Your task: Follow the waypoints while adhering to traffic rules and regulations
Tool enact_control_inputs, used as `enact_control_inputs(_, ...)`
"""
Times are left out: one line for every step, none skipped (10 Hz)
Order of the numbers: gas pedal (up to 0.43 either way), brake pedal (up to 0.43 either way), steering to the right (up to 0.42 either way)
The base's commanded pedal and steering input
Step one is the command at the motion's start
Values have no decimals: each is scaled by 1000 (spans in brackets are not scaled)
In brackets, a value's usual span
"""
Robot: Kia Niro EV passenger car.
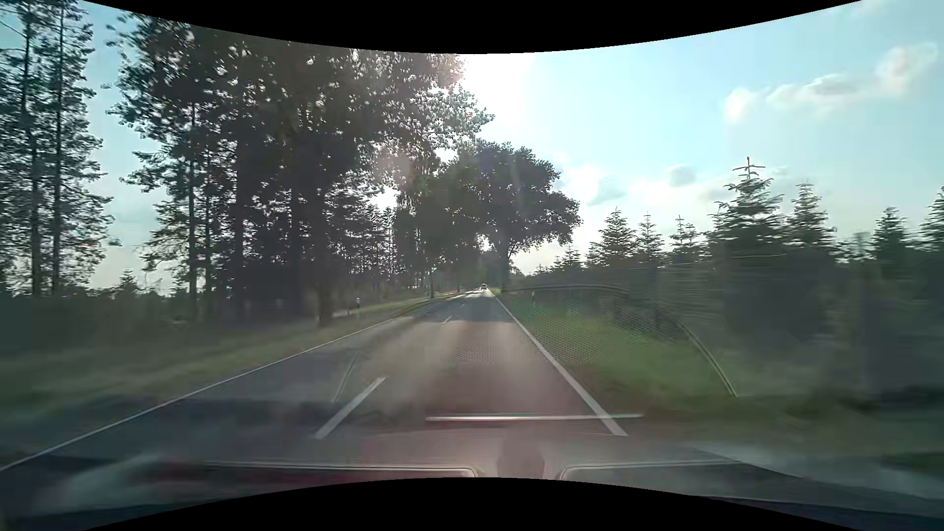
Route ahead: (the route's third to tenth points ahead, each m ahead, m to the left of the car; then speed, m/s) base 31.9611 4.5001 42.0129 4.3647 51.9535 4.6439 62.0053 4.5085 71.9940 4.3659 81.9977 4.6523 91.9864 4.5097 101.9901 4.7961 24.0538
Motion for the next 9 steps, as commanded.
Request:
enact_control_inputs(469,0,-9)
enact_control_inputs(461,0,-7)
enact_control_inputs(429,0,-4)
enact_control_inputs(421,0,-1)
enact_control_inputs(398,0,-1)
enact_control_inputs(390,0,-2)
enact_control_inputs(378,0,-1)
enact_control_inputs(370,0,-2)
enact_control_inputs(358,0,-2)
